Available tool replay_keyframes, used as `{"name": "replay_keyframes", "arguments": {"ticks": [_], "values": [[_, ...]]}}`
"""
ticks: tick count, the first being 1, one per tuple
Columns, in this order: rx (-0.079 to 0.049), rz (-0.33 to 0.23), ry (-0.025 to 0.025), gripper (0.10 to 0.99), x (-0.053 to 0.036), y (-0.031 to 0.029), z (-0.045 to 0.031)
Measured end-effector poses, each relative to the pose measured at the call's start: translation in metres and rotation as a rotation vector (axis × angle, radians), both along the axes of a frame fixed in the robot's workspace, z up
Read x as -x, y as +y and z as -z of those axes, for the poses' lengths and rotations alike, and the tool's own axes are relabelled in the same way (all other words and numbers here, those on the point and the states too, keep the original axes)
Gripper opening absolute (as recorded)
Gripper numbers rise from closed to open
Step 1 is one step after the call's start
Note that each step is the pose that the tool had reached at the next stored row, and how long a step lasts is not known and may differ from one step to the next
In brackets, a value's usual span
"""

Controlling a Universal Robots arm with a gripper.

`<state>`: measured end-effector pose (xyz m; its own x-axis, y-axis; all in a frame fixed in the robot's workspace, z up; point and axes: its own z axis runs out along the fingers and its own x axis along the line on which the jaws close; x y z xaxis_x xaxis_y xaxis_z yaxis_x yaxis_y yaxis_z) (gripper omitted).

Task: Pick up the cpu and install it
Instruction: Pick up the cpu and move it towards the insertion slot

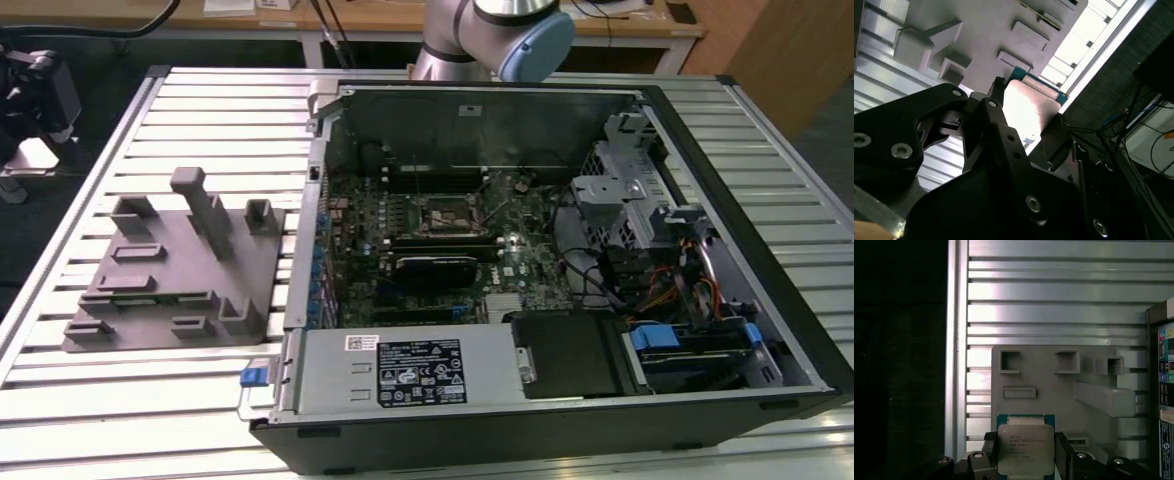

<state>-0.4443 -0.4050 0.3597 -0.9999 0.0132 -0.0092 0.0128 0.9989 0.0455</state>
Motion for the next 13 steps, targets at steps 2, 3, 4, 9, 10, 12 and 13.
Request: {"name": "replay_keyframes", "arguments": {"ticks": [2, 3, 4, 9, 10, 12, 13], "values": [[0.0, 0.0, -0.0002, 0.541, 0.0, 0.0, -0.0022], [0.0, 0.0, -0.0002, 0.541, 0.0, 0.0, -0.0032], [0.0, 0.0, -0.0003, 0.541, 0.0, 0.0, -0.0041], [0.0, 0.0, -0.0003, 0.541, 0.0, 0.0, -0.0095], [0.0, 0.0, -0.0004, 0.541, 0.0, 0.0, -0.0108], [0.0, 0.0, -0.0005, 0.541, 0.0, 0.0, -0.0131], [0.0, 0.0, -0.0006, 0.541, 0.0, 0.0, -0.0142]]}}
